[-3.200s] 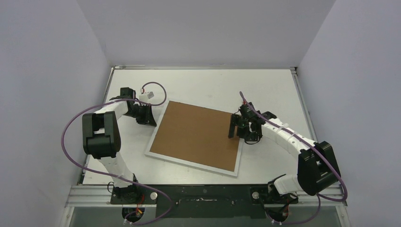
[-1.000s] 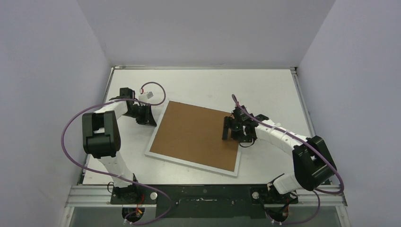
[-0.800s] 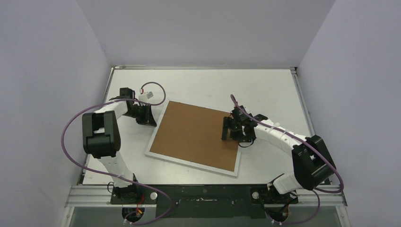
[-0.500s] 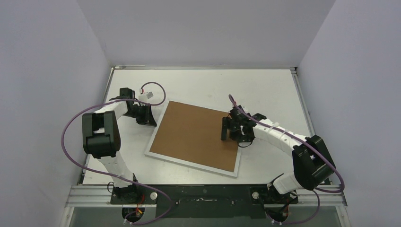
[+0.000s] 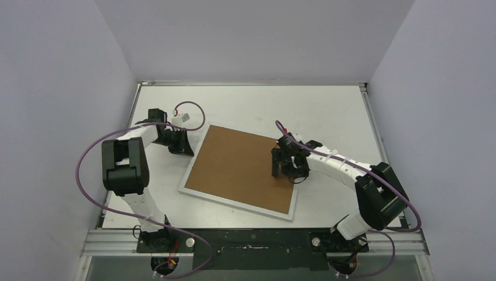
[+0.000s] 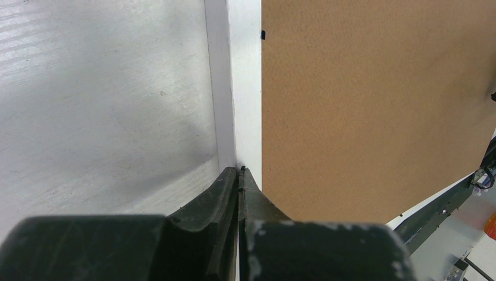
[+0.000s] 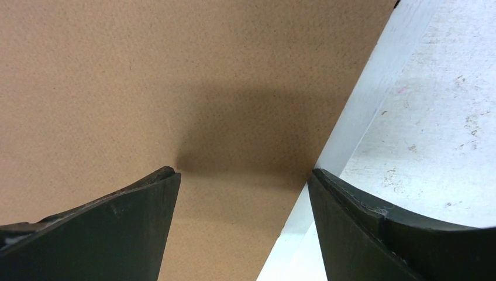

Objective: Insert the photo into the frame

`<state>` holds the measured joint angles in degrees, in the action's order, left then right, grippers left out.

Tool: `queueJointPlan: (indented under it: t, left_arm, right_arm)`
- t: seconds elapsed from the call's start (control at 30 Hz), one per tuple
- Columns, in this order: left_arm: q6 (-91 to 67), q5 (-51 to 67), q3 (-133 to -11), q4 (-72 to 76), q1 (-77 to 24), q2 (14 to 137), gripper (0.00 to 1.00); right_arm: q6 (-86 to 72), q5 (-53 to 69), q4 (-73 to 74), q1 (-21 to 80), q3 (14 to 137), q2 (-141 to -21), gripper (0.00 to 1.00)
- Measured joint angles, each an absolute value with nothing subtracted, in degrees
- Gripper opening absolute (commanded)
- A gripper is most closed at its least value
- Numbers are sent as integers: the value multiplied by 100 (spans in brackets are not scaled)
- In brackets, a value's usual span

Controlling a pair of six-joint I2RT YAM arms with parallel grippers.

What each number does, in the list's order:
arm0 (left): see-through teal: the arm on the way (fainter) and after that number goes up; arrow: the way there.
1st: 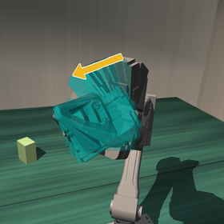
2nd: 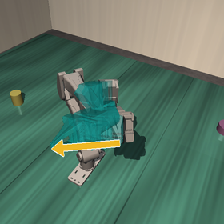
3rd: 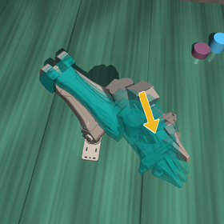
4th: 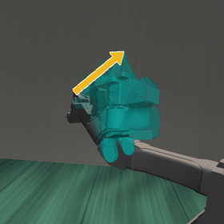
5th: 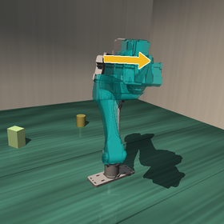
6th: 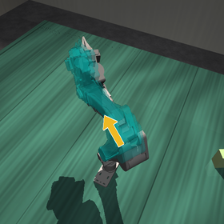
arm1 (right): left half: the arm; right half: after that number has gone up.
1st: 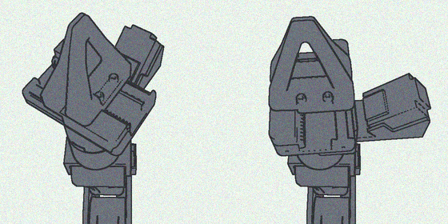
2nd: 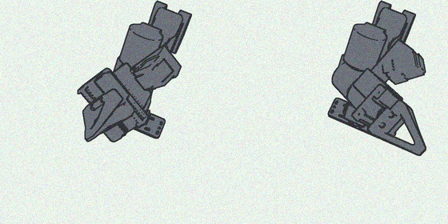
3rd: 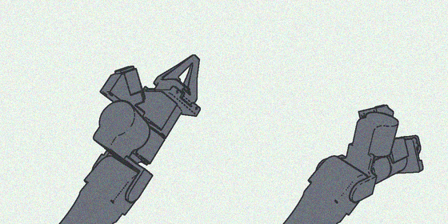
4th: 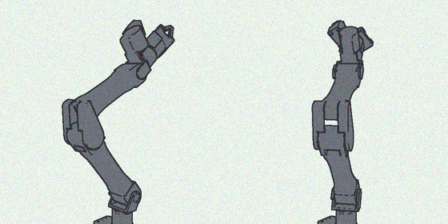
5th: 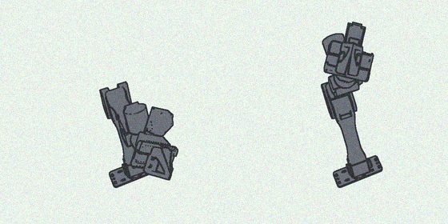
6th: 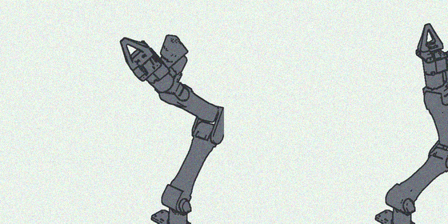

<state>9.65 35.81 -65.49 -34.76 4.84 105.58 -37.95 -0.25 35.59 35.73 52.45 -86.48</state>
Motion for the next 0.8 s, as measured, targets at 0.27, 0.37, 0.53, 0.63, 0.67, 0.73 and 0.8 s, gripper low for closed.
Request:
queueJointPlan:
  t: [0.27,0.37,0.53,0.63,0.67,0.73,0.8]
  left_arm:
    - [965,3564,-6549,-3468,464,10558,0]
    - [965,3562,-6549,-3468,462,10558,0]
    - [965,3579,-6552,-3422,405,10562,0]
    - [965,3579,-6552,-3420,405,10562,0]
    - [967,3579,-6552,-3420,405,10562,0]
    - [965,3579,-6552,-3420,405,10562,0]
    - [965,3577,-6552,-3422,405,10562,0]
  right_arm:
    - [-3697,-497,3760,3900,5426,-8862,83]
    - [-3699,-692,3778,4125,5516,-8976,84]
    - [-3693,-666,3468,4626,5730,-9233,84]
    - [-3695,-672,3430,4676,5732,-9249,84]
    - [-3704,-666,3430,4676,5732,-9251,84]
    - [-3728,-659,3433,4676,5732,-9240,83]
    - [-3741,-655,3437,4676,5732,-9218,81]
